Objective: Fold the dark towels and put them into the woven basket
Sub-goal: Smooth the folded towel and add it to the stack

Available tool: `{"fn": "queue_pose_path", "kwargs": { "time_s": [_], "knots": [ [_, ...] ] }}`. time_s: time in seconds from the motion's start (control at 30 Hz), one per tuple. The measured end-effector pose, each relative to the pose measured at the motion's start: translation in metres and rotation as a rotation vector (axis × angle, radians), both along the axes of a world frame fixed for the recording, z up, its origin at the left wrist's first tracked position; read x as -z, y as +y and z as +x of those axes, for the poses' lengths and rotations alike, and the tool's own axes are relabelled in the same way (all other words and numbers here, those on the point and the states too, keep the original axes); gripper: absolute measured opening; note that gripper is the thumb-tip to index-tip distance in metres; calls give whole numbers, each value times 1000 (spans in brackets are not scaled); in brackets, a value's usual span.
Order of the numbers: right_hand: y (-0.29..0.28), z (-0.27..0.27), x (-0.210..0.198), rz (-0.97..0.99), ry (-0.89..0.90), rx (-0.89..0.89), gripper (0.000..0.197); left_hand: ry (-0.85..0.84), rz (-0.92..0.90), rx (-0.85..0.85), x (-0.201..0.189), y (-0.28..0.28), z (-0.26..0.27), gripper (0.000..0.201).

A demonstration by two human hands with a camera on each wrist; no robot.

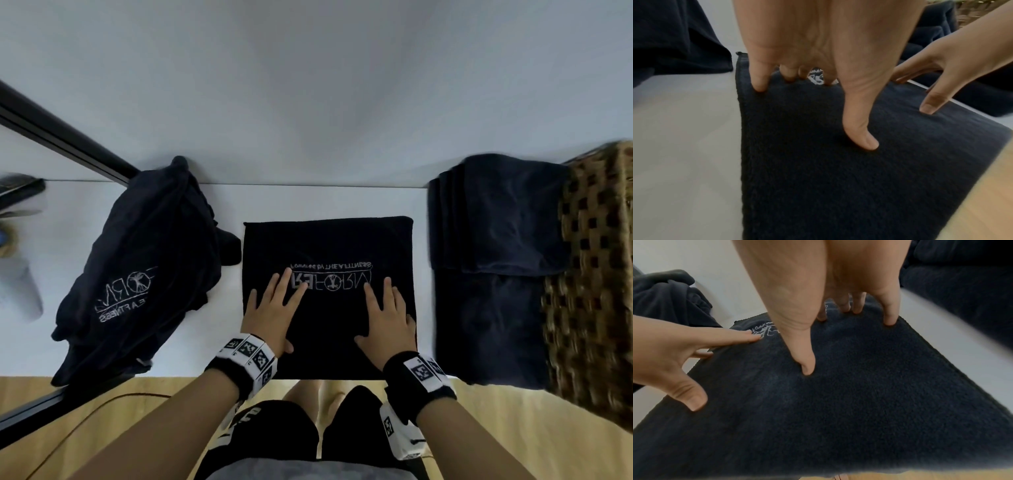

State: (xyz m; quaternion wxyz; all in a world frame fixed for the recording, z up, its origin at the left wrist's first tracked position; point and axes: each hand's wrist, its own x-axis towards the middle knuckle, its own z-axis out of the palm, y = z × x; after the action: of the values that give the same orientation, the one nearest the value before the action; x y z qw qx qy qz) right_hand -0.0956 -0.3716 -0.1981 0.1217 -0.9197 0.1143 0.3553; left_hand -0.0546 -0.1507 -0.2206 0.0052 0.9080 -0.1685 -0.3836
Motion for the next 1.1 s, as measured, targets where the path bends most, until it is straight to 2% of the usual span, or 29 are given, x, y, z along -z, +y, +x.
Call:
{"fn": "queue_pose_path", "kwargs": {
  "time_s": [0.17, 0.43, 0.57, 0.7, 0.77, 0.8, 0.9, 0.93, 1.0, 1.1],
  "knots": [
    [-1, 28, 0, -1, 1, 31, 100, 0, -56, -3, 3, 7, 40, 129],
    [-5, 80, 8, 28, -32, 63, 101, -14, -41, -35, 7, 1, 91, 132],
    [-6, 72, 2, 63, -49, 58, 94, -31, -29, -38, 7, 0, 88, 132],
    [-7, 36, -7, 127, -238, 145, 71, -93, -62, -91, 4, -3, 79, 125],
    [-10, 11, -12, 157, -317, 291, 47, -177, -89, -141, 2, -4, 69, 115],
    [-12, -1, -13, 166, -294, 380, 35, -231, -97, -158, 1, -5, 63, 106],
    [-22, -36, -13, 166, -68, 553, 10, -374, -30, -142, -3, -13, 46, 52],
    [-25, -46, -13, 156, 23, 555, 8, -353, -2, -141, -3, -15, 41, 39],
    [-29, -66, -10, 126, 171, 519, 17, -282, 14, -209, 1, -17, 30, 24],
    [-31, -85, -3, 124, 188, 575, 26, -288, -33, -388, 8, -14, 16, 20]
  ]
}}
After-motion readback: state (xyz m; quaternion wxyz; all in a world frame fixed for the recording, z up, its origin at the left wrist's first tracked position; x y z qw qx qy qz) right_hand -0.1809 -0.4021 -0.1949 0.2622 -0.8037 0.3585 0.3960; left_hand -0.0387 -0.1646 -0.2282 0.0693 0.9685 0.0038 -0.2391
